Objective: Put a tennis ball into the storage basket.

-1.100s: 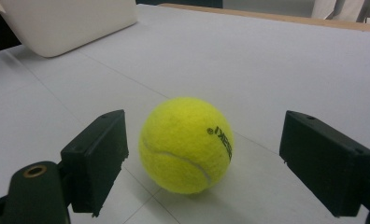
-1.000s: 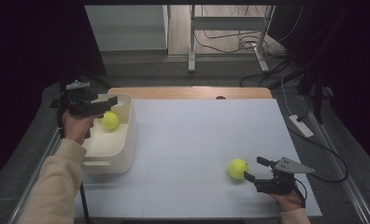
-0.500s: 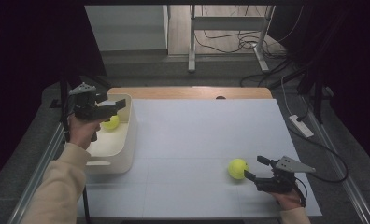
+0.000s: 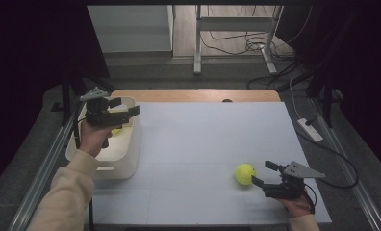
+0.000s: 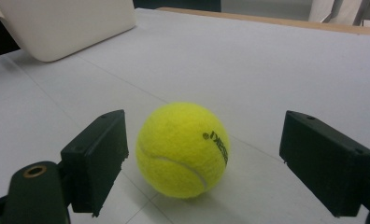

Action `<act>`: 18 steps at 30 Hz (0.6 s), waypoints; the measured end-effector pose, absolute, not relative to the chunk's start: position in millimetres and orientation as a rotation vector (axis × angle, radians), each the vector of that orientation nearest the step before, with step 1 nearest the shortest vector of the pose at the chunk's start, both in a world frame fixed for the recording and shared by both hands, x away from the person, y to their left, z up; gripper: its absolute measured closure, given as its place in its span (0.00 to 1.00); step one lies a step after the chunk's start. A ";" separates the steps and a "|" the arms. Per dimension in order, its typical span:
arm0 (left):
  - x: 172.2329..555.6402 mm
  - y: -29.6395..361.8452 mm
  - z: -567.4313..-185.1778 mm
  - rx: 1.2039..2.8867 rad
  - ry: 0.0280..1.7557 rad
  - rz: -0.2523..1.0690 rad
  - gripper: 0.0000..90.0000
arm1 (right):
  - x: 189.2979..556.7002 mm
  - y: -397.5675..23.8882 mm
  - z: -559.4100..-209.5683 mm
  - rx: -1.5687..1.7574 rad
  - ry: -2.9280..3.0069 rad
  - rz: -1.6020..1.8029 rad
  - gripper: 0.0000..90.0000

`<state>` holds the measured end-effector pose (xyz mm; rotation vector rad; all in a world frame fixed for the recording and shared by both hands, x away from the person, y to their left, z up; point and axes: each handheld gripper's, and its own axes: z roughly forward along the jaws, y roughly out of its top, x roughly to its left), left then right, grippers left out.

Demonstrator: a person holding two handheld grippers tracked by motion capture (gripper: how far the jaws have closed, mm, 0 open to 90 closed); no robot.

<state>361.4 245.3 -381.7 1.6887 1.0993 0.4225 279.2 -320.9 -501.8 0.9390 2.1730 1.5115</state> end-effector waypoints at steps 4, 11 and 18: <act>358.9 240.2 -381.2 1.700 1.082 0.415 0.12 | 279.1 -320.9 -503.0 0.936 2.183 1.509 0.17; 355.0 232.1 -380.9 1.702 1.061 0.398 0.12 | 277.9 -320.9 -502.4 0.928 2.176 1.519 0.17; 350.9 221.1 -384.8 1.719 1.027 0.374 0.12 | 277.4 -320.5 -501.3 0.925 2.178 1.516 0.17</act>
